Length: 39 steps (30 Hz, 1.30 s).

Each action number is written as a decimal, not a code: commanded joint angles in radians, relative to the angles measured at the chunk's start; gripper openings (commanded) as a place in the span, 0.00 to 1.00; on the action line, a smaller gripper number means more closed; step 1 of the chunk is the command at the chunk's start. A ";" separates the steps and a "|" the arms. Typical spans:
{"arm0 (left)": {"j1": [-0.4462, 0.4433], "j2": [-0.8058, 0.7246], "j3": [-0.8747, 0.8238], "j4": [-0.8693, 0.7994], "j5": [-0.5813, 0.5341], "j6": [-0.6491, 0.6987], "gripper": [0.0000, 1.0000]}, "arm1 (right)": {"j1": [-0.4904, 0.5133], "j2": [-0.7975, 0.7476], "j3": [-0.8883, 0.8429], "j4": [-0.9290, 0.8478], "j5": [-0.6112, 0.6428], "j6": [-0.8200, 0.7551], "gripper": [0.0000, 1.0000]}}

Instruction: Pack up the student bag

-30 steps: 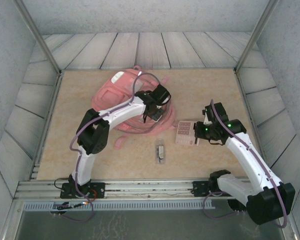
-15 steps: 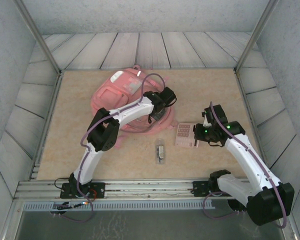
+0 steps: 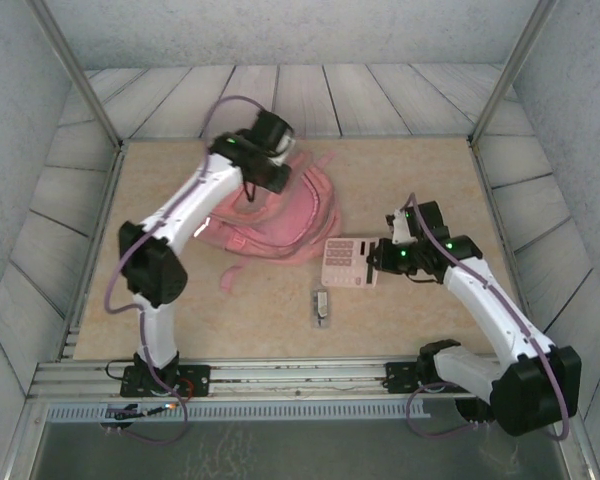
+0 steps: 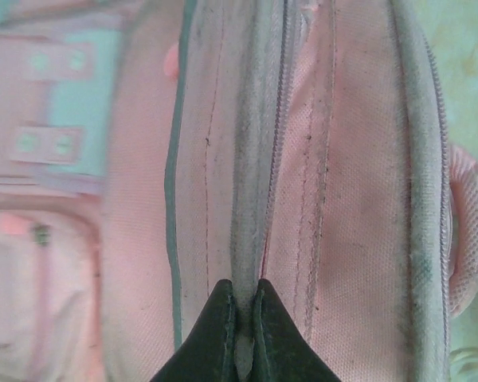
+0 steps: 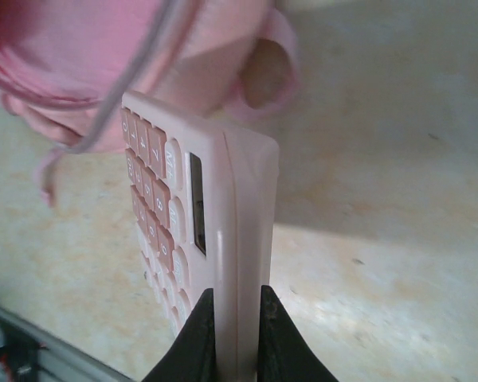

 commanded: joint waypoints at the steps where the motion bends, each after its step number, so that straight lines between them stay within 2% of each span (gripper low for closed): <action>1: 0.023 -0.082 0.032 -0.011 0.141 0.075 0.00 | -0.004 0.082 0.072 0.146 -0.194 -0.016 0.00; 8: 0.047 -0.126 0.018 0.000 0.257 0.110 0.00 | -0.001 0.337 0.237 0.299 -0.368 -0.006 0.00; 12: 0.047 -0.136 0.007 0.029 0.295 0.091 0.00 | 0.015 0.495 0.327 0.394 -0.380 0.064 0.00; 16: 0.047 -0.145 0.000 0.075 0.345 0.047 0.00 | 0.043 0.602 0.363 0.539 -0.337 0.220 0.00; 20: 0.047 -0.156 -0.026 0.149 0.455 0.005 0.00 | 0.082 0.693 0.398 0.635 -0.282 0.336 0.00; 24: 0.047 -0.166 -0.072 0.234 0.550 -0.032 0.00 | 0.131 0.790 0.474 0.645 -0.220 0.383 0.00; 32: 0.047 -0.184 -0.146 0.316 0.573 -0.065 0.00 | 0.173 0.909 0.506 0.724 -0.072 0.498 0.00; 39: 0.048 -0.189 -0.200 0.392 0.607 -0.100 0.00 | 0.200 0.985 0.545 0.769 -0.040 0.565 0.00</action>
